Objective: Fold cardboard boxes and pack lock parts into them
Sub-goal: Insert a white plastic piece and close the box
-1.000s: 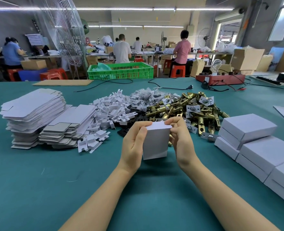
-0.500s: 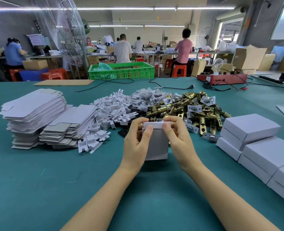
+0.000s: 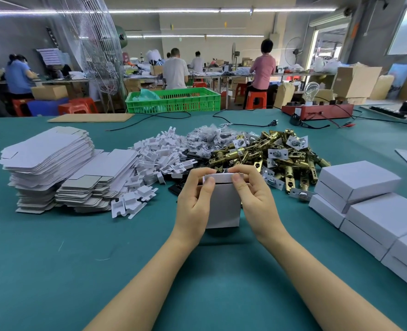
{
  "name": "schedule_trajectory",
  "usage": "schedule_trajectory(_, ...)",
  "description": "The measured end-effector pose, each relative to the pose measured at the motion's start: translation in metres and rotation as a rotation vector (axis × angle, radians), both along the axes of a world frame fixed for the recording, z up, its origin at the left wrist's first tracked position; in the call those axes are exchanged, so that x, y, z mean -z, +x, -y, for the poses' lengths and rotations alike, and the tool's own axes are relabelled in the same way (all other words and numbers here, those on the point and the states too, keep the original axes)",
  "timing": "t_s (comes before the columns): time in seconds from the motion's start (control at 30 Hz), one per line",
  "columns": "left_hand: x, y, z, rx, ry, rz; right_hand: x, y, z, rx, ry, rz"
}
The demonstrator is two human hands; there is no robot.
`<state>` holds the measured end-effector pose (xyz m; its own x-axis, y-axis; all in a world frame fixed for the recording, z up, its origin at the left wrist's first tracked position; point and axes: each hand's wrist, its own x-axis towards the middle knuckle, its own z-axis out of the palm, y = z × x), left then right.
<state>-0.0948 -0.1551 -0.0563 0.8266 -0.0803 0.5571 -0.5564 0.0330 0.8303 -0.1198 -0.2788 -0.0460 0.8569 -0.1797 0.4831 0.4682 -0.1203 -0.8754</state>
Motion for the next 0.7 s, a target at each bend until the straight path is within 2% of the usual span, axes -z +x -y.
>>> schedule_trajectory(0.27, 0.003, 0.002, -0.002, -0.009, 0.028, 0.035, 0.003, 0.001, 0.002, 0.018, -0.008, 0.033)
schedule_trajectory(0.5, 0.012, 0.008, -0.009, -0.036, 0.124, 0.111, 0.016, 0.003, 0.007, 0.095, -0.232, 0.129)
schedule_trajectory(0.7, 0.016, 0.011, -0.011, -0.023, 0.207, 0.107, 0.022, 0.004, 0.006, 0.093, -0.25, 0.136)
